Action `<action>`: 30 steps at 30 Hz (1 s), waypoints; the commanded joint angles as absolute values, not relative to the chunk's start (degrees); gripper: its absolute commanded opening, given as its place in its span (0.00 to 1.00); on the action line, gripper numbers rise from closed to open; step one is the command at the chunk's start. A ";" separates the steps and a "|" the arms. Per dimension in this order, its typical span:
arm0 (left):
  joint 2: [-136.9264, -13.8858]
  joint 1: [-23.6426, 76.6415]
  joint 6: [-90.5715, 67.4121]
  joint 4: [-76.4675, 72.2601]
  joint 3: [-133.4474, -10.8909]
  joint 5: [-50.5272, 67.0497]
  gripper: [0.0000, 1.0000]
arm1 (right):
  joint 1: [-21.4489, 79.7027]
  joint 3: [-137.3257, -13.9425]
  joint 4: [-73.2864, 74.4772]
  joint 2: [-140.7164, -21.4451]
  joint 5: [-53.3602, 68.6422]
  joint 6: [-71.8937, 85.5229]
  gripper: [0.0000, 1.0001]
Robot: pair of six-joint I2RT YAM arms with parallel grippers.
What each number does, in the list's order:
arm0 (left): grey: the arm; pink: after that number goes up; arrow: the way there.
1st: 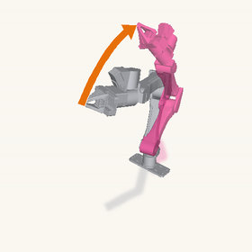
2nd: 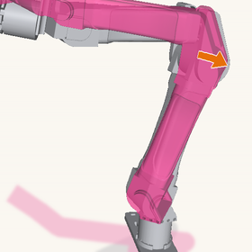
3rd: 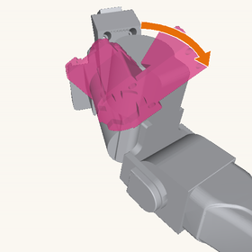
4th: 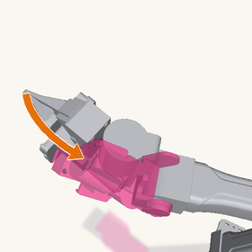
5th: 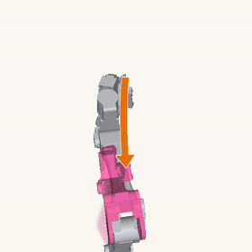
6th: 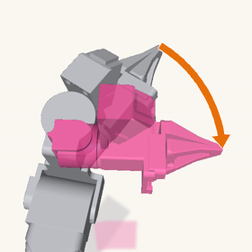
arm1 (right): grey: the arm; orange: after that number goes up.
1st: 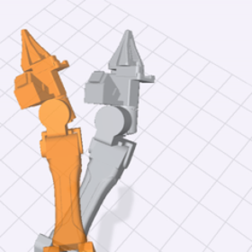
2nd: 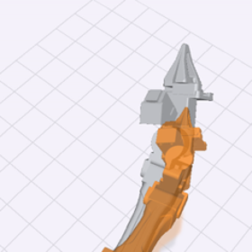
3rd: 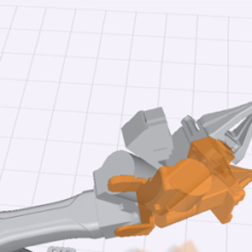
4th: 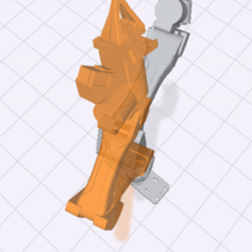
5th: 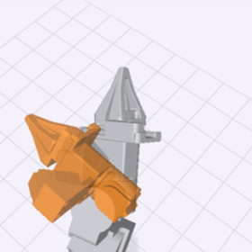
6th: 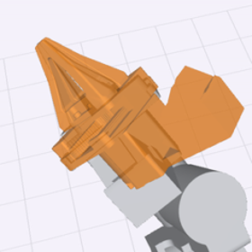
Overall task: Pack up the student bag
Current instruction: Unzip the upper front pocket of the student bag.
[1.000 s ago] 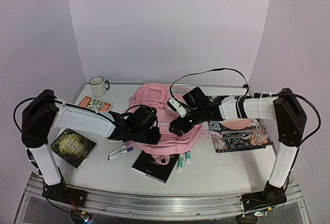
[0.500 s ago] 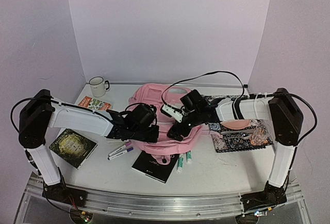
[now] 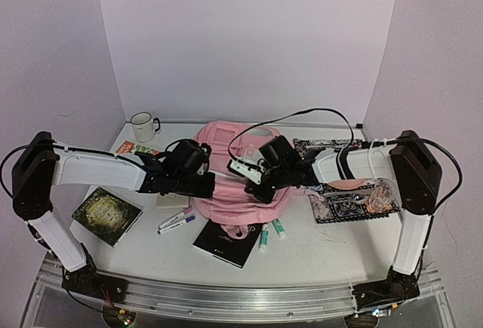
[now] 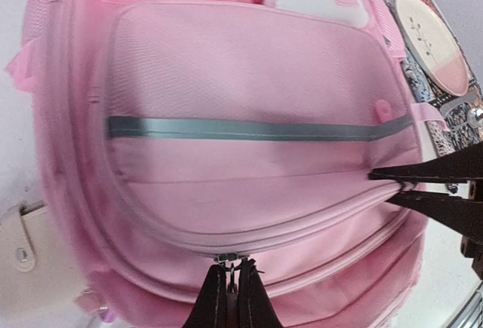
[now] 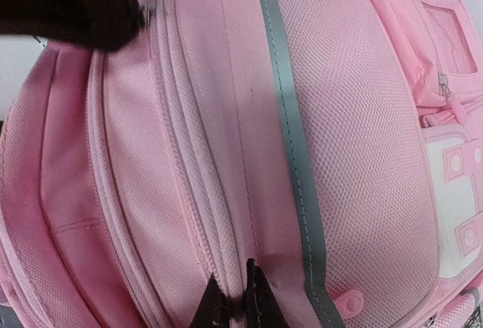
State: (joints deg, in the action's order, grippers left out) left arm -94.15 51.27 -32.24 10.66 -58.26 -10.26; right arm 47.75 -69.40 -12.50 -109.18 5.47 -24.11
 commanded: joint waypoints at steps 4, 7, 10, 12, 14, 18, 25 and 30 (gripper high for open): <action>-87.81 42.68 -27.86 14.21 -54.88 -14.86 0.00 | 46.41 -65.54 -12.30 -102.32 5.34 -27.39 0.00; -89.07 39.79 -26.70 14.04 -55.13 -15.59 0.00 | 46.35 -65.17 -12.24 -100.76 8.05 -27.54 0.00; -92.99 37.97 -26.23 12.25 -56.31 -17.90 0.00 | 46.38 -64.92 -12.22 -99.45 10.93 -27.35 0.00; -95.67 37.20 -26.02 10.71 -56.93 -19.75 0.01 | 46.41 -64.95 -12.14 -98.84 12.34 -27.25 0.00; -97.16 36.03 -26.02 9.38 -56.95 -21.50 0.01 | 46.26 -64.83 -11.76 -98.17 14.12 -27.14 0.00; -96.64 32.66 -24.91 5.39 -55.12 -19.25 0.05 | 45.87 -64.13 -11.49 -96.00 17.77 -26.83 0.00; -93.60 31.73 -20.05 -2.49 -51.67 -7.02 0.19 | 45.04 -64.53 -11.18 -95.94 19.70 -26.52 0.00; -92.60 31.73 -18.96 -4.02 -48.09 -3.17 0.23 | 45.04 -65.94 -11.25 -97.53 19.85 -25.95 0.00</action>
State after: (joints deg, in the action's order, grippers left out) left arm -94.27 35.55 -20.57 -4.10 -51.42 2.17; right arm 45.24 -64.42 -14.29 -101.14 14.73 -26.34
